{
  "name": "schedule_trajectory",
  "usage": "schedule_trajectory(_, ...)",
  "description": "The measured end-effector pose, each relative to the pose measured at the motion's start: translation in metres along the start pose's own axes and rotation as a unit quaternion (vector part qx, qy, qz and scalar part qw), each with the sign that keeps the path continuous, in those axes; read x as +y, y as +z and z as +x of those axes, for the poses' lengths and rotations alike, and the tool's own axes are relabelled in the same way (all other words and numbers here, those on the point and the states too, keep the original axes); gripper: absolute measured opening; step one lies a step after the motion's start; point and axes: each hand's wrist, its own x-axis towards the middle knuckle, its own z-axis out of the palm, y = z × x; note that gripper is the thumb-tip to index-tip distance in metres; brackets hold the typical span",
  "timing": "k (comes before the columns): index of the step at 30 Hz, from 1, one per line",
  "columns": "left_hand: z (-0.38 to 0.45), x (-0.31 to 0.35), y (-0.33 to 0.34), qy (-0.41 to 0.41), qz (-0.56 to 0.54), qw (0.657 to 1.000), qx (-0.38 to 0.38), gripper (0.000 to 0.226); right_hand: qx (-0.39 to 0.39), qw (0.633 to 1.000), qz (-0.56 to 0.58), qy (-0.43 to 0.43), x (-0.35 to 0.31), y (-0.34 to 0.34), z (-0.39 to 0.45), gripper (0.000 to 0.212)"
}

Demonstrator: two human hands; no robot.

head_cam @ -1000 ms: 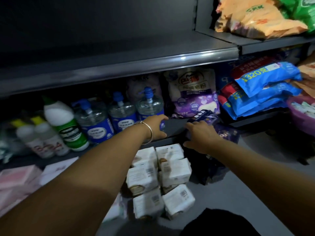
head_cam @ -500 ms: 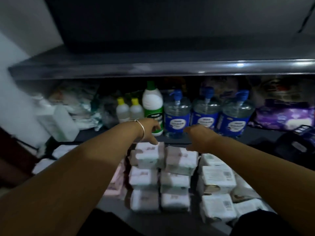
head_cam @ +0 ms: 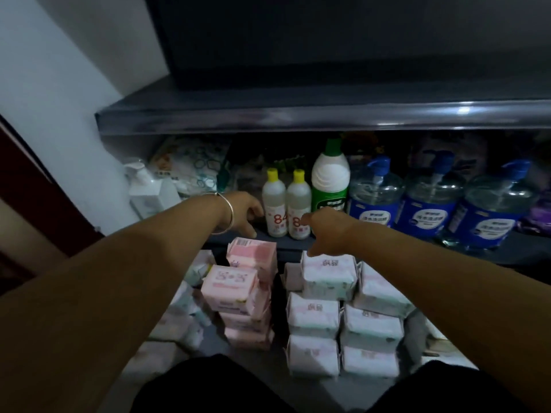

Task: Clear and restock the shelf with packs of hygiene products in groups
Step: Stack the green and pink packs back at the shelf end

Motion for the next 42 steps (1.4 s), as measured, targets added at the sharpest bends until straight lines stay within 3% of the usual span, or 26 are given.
schedule_trajectory(9,-0.024,-0.145,0.025,-0.074,-0.008,0.997,-0.004,0.058,-0.038,0.995,0.005,-0.09,-0.121,0.023,0.096,0.05)
schedule_trajectory(16,-0.031,-0.215,0.049,-0.068,-0.034,0.997,-0.013,0.063,-0.077,0.989,-0.033,-0.121,-0.196,0.03,0.149,0.052)
schedule_trajectory(24,-0.006,-0.248,0.085,-0.06,0.009,0.99,-0.127,0.078,-0.123,0.985,-0.052,-0.107,-0.193,0.071,0.198,0.053)
schedule_trajectory(29,0.012,-0.266,0.112,-0.044,0.117,0.977,-0.173,0.091,-0.128,0.989,-0.037,-0.067,-0.196,0.113,0.233,0.082)
schedule_trajectory(34,0.023,-0.288,0.135,-0.034,0.174,0.968,-0.177,0.081,-0.128,0.991,-0.019,-0.014,-0.212,0.137,0.255,0.077)
schedule_trajectory(37,0.02,-0.288,0.146,-0.006,0.229,0.952,-0.204,0.099,-0.112,0.993,-0.02,0.011,-0.217,0.15,0.265,0.068)
schedule_trajectory(42,0.017,-0.285,0.145,0.009,0.238,0.953,-0.188,0.073,-0.113,0.994,-0.004,0.006,-0.217,0.146,0.27,0.064)
